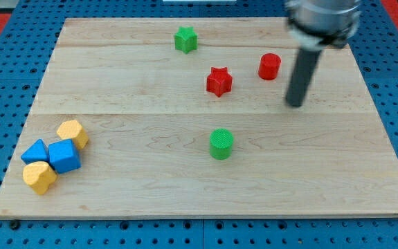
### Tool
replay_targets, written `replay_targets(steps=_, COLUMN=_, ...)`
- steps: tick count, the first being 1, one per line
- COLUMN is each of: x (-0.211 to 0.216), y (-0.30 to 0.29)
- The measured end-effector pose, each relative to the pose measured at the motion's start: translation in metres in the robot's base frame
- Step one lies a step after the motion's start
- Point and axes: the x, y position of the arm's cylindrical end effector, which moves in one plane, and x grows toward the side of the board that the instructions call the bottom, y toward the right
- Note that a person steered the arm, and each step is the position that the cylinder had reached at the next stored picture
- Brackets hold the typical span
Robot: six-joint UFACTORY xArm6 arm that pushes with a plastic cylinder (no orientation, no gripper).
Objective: Move the red circle into the red star
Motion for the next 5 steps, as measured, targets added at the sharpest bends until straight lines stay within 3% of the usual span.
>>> replay_targets(steps=1, x=-0.056, y=0.024)
replay_targets(steps=2, x=-0.072, y=-0.031)
replay_targets(steps=3, x=-0.071, y=-0.07)
replay_targets(steps=4, x=-0.027, y=-0.114)
replay_targets(steps=5, x=-0.037, y=-0.063)
